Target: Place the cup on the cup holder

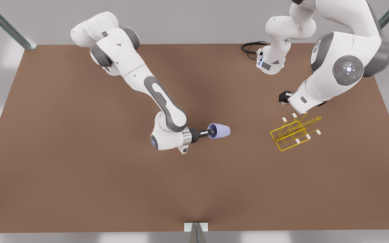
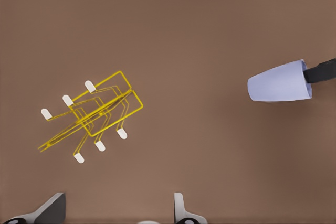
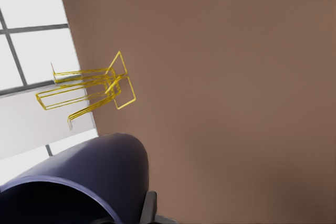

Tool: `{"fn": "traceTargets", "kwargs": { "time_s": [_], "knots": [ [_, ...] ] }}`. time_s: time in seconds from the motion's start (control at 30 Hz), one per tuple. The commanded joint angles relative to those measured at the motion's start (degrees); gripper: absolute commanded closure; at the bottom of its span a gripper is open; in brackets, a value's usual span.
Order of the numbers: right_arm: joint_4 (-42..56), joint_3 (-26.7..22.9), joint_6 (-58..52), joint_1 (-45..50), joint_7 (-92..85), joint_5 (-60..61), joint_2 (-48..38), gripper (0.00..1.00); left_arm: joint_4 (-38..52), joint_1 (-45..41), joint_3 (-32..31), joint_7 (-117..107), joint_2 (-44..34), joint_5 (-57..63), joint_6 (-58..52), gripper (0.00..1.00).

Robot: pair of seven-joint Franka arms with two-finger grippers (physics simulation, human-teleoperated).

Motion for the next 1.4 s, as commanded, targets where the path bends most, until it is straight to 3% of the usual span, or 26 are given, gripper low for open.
{"fn": "traceTargets", "kwargs": {
  "time_s": [0.0, 0.8, 0.83, 0.87, 0.9, 1.23, 1.37],
  "knots": [
    [1.8, -0.1, 6.5, 0.7, 5.1, -0.2, 1.8, 0.79, 0.0, 0.0, 0.0, -0.1, 0.2, 0.1, -0.2, 0.00],
    [5.1, -0.1, 9.4, 2.6, 0.5, -1.3, 9.3, 0.79, 0.0, 0.1, 0.0, -0.1, 2.9, 0.2, 1.4, 0.00],
    [5.2, -0.1, 9.4, 2.6, 0.5, -1.3, 9.4, 0.75, 0.0, 0.1, 0.0, -0.1, 2.9, 0.2, 1.4, 0.00],
    [5.2, -0.1, 9.4, 2.5, 0.5, -1.3, 9.4, 0.08, 0.0, 0.1, 0.0, -0.1, 2.9, 0.2, 1.4, 0.00],
    [5.3, -0.1, 9.4, 2.4, 0.5, -1.3, 9.4, 0.00, 0.0, 0.1, 0.0, -0.1, 2.9, 0.2, 1.4, 0.00],
    [5.2, -0.7, 8.7, -0.8, 0.5, -6.4, 8.8, 0.00, 0.1, 0.0, -0.1, -0.2, 2.7, 0.2, 1.0, 0.00],
    [5.2, -0.7, 7.6, -4.2, 0.5, -17.6, 7.9, 0.00, 0.1, 0.0, -0.7, -0.3, 2.7, 0.2, 1.0, 0.00]
  ]
}}
